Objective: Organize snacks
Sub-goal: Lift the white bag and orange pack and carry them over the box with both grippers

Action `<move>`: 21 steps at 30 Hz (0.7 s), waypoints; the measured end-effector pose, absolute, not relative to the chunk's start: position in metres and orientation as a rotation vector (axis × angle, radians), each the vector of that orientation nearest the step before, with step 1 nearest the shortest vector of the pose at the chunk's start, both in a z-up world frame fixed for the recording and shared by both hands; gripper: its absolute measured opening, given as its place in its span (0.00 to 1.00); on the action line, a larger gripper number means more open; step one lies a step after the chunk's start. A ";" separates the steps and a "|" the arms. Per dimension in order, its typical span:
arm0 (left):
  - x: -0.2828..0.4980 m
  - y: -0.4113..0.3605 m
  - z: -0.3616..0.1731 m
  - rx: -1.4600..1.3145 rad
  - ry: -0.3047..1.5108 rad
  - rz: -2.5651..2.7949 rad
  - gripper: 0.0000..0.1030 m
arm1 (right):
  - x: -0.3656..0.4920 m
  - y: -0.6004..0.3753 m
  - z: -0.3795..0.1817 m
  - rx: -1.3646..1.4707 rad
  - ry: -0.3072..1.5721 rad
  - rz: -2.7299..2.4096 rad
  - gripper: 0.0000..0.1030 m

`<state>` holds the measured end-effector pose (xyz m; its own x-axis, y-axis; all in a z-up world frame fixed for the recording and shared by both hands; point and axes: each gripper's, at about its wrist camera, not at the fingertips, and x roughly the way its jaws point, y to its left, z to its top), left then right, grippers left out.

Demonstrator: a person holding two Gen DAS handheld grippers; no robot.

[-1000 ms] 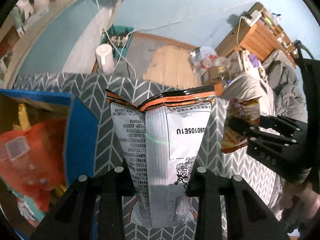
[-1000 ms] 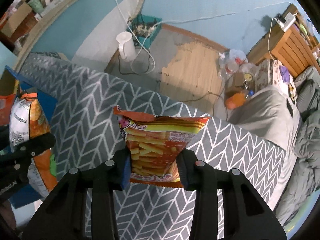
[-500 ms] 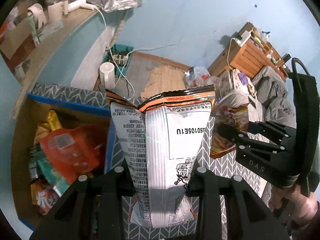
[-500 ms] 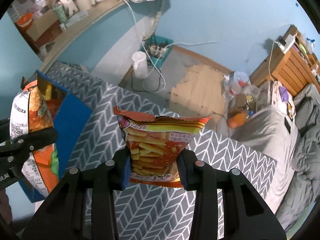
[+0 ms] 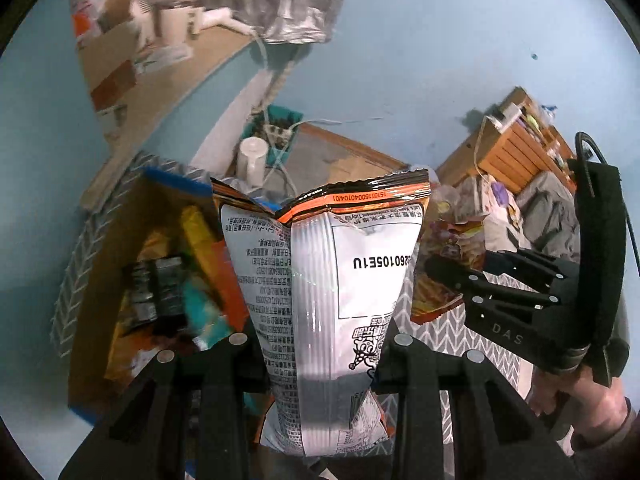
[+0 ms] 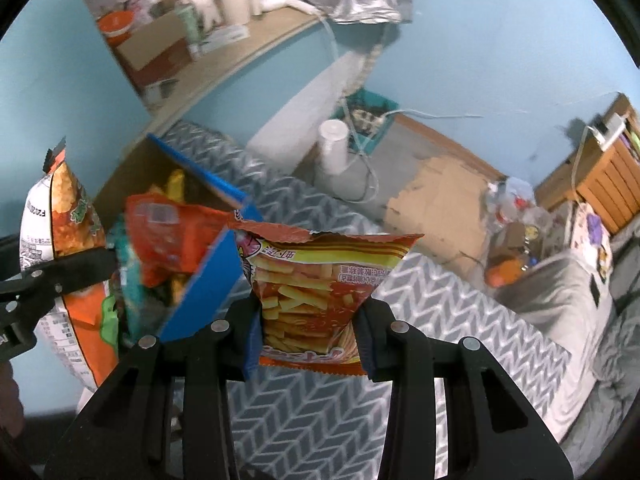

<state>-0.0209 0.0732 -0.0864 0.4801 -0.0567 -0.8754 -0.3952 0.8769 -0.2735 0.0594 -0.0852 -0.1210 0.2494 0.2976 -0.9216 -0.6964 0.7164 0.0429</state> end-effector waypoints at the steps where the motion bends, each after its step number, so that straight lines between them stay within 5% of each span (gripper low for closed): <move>1: -0.025 0.077 -0.087 -0.486 1.058 0.226 0.32 | 0.057 -0.080 -0.121 -0.419 1.130 0.715 0.36; 21: -0.099 0.180 -0.131 -0.639 1.075 0.459 0.33 | 0.006 0.031 -0.138 -0.472 1.197 0.955 0.36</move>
<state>-0.0990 0.1796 -0.1311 0.4122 0.0393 -0.9103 -0.6305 0.7335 -0.2538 0.0056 0.0310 -0.1384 0.0581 0.3686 -0.9278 -0.8225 0.5444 0.1648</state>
